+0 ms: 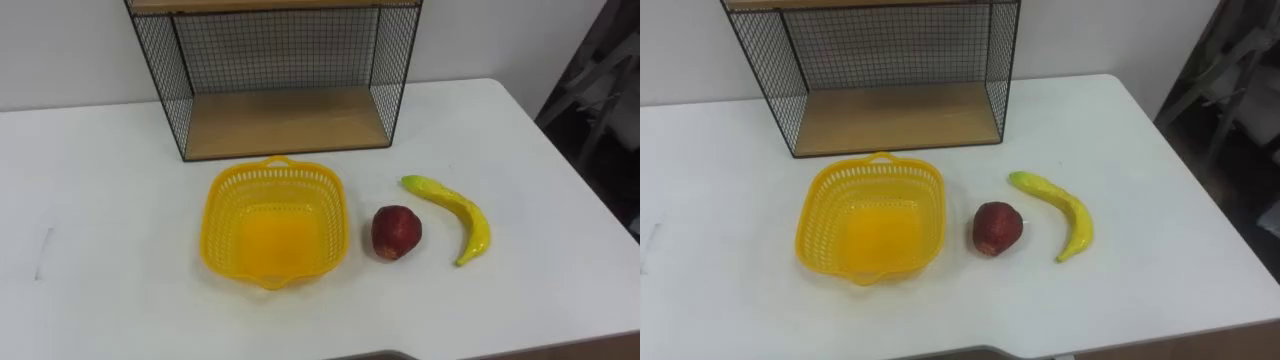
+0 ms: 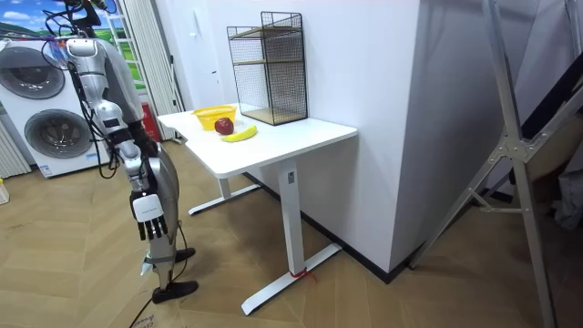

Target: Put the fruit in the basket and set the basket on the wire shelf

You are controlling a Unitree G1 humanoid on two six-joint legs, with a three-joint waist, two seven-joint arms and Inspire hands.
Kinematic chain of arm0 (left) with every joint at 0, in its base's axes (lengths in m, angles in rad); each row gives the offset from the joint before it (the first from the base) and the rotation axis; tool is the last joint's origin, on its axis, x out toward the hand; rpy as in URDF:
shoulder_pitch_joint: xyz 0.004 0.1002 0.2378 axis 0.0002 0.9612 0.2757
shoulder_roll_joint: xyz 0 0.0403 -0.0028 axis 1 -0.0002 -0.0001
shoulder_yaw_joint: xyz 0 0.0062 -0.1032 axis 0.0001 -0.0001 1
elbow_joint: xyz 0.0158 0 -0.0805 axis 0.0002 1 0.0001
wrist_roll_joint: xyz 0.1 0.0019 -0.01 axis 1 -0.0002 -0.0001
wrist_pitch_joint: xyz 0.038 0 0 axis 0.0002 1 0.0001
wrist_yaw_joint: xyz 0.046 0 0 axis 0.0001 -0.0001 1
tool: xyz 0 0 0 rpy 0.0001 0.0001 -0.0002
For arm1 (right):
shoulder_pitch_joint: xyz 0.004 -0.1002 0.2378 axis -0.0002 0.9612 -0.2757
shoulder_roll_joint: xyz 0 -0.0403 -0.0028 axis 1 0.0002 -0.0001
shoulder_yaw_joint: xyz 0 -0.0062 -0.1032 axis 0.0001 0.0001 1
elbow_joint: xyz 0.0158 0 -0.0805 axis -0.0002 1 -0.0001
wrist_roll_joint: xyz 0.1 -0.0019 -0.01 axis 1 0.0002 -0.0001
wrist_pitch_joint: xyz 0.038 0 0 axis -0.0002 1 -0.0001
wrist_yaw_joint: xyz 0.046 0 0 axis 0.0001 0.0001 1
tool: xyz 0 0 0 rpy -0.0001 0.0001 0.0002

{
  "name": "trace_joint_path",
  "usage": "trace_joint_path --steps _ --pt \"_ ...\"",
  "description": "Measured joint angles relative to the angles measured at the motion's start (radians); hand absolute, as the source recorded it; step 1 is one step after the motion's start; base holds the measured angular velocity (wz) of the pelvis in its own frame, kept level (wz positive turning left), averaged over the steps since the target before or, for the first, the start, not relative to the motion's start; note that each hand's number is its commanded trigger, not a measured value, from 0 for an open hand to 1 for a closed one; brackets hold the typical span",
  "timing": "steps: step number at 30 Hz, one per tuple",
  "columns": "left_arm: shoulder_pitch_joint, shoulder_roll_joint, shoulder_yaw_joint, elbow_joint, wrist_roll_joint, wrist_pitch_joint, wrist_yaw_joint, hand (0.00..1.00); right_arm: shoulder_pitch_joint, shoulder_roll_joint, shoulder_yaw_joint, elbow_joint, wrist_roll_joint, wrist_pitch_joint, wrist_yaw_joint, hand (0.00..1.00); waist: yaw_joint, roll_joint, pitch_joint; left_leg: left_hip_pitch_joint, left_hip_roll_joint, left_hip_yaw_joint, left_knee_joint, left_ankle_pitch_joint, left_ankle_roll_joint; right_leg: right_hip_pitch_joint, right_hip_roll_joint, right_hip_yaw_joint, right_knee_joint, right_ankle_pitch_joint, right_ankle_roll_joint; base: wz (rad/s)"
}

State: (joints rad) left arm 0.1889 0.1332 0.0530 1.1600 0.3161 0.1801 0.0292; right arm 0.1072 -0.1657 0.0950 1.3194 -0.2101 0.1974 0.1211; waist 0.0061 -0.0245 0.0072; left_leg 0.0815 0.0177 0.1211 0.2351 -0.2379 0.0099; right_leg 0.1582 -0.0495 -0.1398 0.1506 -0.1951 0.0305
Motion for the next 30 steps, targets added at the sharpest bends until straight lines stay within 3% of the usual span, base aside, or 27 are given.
trace_joint_path --steps 11,16,20,23,25,30 --pt "0.001 0.001 0.000 0.000 0.000 -0.011 0.001 0.00 -0.014 0.000 -0.001 -0.004 -0.034 -0.024 -0.004 0.00 0.000 0.001 -0.0002 -0.001 -0.002 -0.006 0.002 0.000 0.000 0.000 -0.001 0.000 0.000 -0.001 0.001 0.01" --pt "0.002 0.000 0.001 -0.002 -0.008 -0.015 0.013 0.00 -0.015 0.000 -0.013 -0.003 0.069 -0.024 -0.056 0.00 0.002 0.001 -0.0012 -0.003 -0.003 -0.009 0.001 0.000 0.000 -0.005 -0.002 0.000 0.002 -0.003 0.001 0.01" --pt "0.005 -0.001 0.005 -0.002 -0.007 -0.022 0.031 0.00 0.010 -0.001 -0.075 0.000 0.259 -0.016 -0.118 0.00 -0.003 -0.004 0.0012 -0.005 -0.004 -0.011 0.003 0.000 0.000 -0.001 -0.001 0.000 0.002 -0.004 0.001 0.00" --pt "0.010 -0.001 0.009 -0.002 -0.007 -0.041 0.040 0.00 0.044 -0.005 -0.150 -0.003 0.538 -0.029 -0.170 0.00 -0.004 -0.004 0.0016 -0.004 -0.003 -0.007 0.001 0.000 0.000 -0.002 0.000 0.001 0.002 -0.004 0.001 -0.03" --pt "0.027 -0.006 0.059 -0.003 -0.004 -0.065 0.045 0.00 0.050 0.000 -0.296 -0.039 0.788 -0.056 -0.195 0.00 -0.029 -0.003 0.0016 0.000 -0.002 0.001 0.000 0.000 0.000 -0.001 0.000 0.003 0.004 -0.003 0.000 -0.04" --pt "0.076 -0.004 0.163 -0.046 -0.008 -0.103 0.071 0.00 0.051 -0.003 -0.506 -0.176 1.196 -0.126 -0.267 0.00 -0.066 -0.002 -0.0002 0.002 -0.002 0.004 0.003 0.000 0.000 0.000 0.000 0.009 0.006 -0.003 0.000 -0.02"
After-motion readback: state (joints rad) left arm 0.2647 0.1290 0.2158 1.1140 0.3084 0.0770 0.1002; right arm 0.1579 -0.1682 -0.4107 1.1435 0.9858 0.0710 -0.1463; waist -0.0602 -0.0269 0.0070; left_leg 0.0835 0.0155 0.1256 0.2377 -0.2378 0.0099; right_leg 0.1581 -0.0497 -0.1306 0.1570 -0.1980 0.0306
